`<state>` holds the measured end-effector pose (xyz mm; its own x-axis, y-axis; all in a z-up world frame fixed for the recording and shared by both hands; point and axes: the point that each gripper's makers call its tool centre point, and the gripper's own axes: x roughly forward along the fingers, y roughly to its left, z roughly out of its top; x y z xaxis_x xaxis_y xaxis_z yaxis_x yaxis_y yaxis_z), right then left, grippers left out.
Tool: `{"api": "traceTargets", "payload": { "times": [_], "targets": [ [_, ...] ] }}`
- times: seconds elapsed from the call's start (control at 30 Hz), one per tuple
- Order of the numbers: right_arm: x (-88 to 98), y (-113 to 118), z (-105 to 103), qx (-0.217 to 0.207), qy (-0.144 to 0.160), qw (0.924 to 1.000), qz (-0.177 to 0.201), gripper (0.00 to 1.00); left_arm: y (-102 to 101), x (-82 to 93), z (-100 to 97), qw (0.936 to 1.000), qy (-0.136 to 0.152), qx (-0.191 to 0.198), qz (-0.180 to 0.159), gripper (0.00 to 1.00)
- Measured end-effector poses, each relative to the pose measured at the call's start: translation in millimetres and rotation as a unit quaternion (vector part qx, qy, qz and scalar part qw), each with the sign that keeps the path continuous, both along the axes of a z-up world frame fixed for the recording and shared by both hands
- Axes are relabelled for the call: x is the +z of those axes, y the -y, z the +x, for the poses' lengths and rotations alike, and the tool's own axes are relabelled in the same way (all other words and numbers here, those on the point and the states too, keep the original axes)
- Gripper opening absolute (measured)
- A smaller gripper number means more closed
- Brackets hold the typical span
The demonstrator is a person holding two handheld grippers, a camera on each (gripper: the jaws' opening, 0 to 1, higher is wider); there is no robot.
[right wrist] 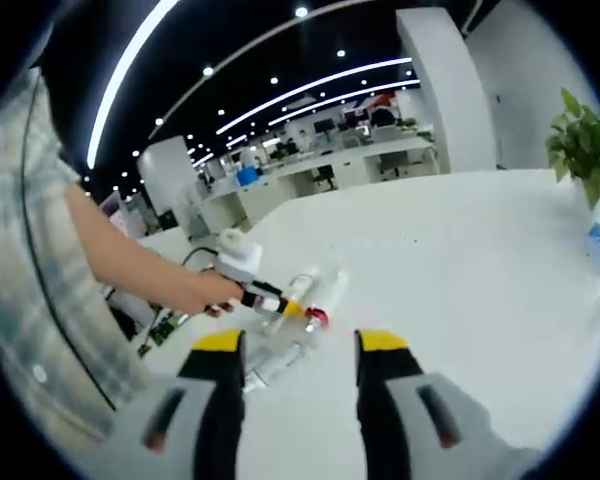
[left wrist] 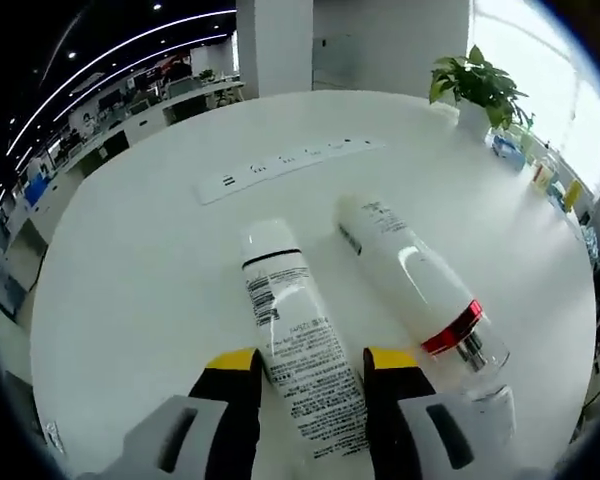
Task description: Arrange the skincare products in the storage area until every visible bottle or jar stands upright without overlapping.
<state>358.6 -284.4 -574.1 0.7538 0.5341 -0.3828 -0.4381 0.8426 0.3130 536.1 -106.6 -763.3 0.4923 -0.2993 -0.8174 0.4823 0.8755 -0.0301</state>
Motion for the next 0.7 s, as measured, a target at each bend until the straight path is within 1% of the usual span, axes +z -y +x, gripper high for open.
{"api": "traceTargets", "payload": {
  "times": [0.03,0.1,0.2,0.37,0.43,0.5,0.57,0.6,0.63,0.7],
  "targets": [
    [-0.3,-1,0,0.003,-0.001,1.0,-0.002,0.42,0,0.2,-0.6,0.9999,-0.004,-0.009,0.005,0.39],
    [0.3,-2,0,0.004,0.0,1.0,-0.002,0.42,0,0.9,-2.6,0.9999,-0.005,-0.013,0.005,0.38],
    [0.0,-1,1,0.003,-0.001,1.0,0.0,0.42,0,1.4,-5.2,0.9999,-0.014,-0.005,-0.002,0.34],
    [-1.1,-3,-1,0.003,-0.003,1.0,0.003,0.42,0,2.1,-8.4,0.9995,-0.029,-0.012,-0.001,0.29],
    [-0.8,-4,-1,0.004,-0.003,1.0,0.003,0.42,0,2.2,-10.5,0.9993,-0.034,-0.007,-0.011,0.27],
    [0.4,-5,-1,0.005,-0.002,1.0,0.004,0.42,1,2.1,-12.1,0.9991,-0.037,-0.016,-0.013,0.25],
    [1.9,-6,0,0.006,0.001,1.0,0.004,0.42,4,3.4,-13.4,0.9982,-0.047,-0.026,-0.026,0.24],
    [2.1,-7,1,0.006,0.001,1.0,0.004,0.42,6,4.4,-16.4,0.9976,-0.054,-0.023,-0.037,0.23],
    [2.1,-8,1,0.008,0.001,1.0,0.004,0.42,4,4.0,-14.5,0.997,-0.059,-0.018,-0.046,0.23],
    [2.8,-9,1,0.01,0.002,0.9999,0.003,0.42,3,5.7,-17.2,0.996,-0.068,-0.007,-0.058,0.22]
  ]
}}
